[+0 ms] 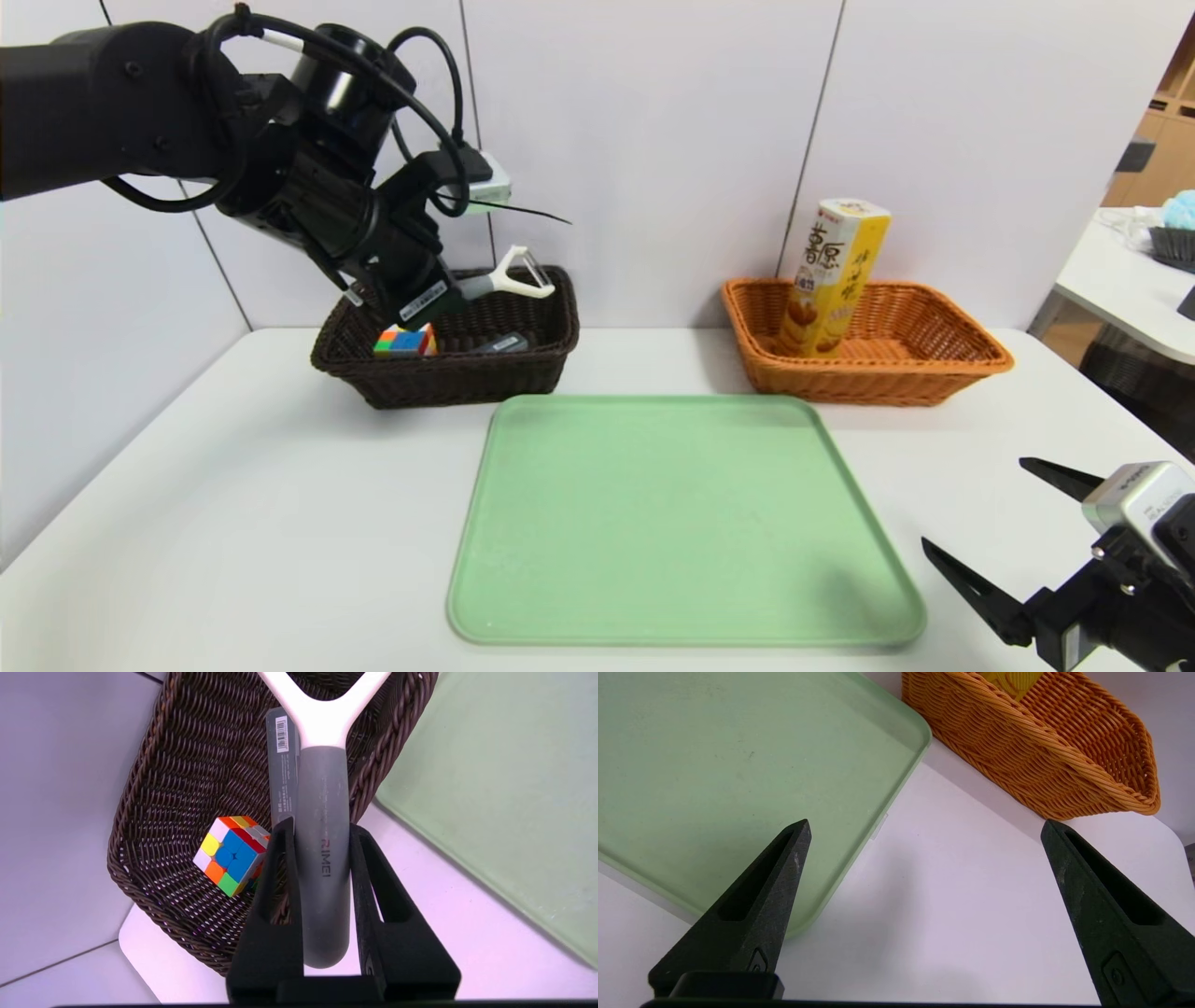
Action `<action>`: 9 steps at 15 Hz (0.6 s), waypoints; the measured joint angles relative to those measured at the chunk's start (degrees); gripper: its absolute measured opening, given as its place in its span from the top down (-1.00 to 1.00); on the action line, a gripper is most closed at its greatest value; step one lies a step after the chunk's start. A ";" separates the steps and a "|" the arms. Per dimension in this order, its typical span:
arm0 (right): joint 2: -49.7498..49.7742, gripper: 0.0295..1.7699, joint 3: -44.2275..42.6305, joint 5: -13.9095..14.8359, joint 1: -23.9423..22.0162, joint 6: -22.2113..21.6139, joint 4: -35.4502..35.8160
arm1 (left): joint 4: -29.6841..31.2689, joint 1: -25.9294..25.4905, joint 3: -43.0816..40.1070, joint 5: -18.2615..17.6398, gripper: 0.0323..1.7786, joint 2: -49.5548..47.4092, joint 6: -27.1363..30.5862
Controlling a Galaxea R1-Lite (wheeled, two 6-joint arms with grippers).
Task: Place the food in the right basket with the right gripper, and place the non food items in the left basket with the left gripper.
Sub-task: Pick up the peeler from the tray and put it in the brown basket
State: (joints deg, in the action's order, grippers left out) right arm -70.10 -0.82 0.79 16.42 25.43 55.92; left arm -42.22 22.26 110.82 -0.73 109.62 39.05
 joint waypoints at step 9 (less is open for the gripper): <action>0.34 -0.92 0.51 0.17 -0.06 0.00 0.06 | 5.51 -4.66 1.85 -7.12 0.65 5.18 14.42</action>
State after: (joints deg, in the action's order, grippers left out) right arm -69.75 -0.30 0.96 16.36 25.43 55.98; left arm -36.71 17.60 112.68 -7.85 114.80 53.47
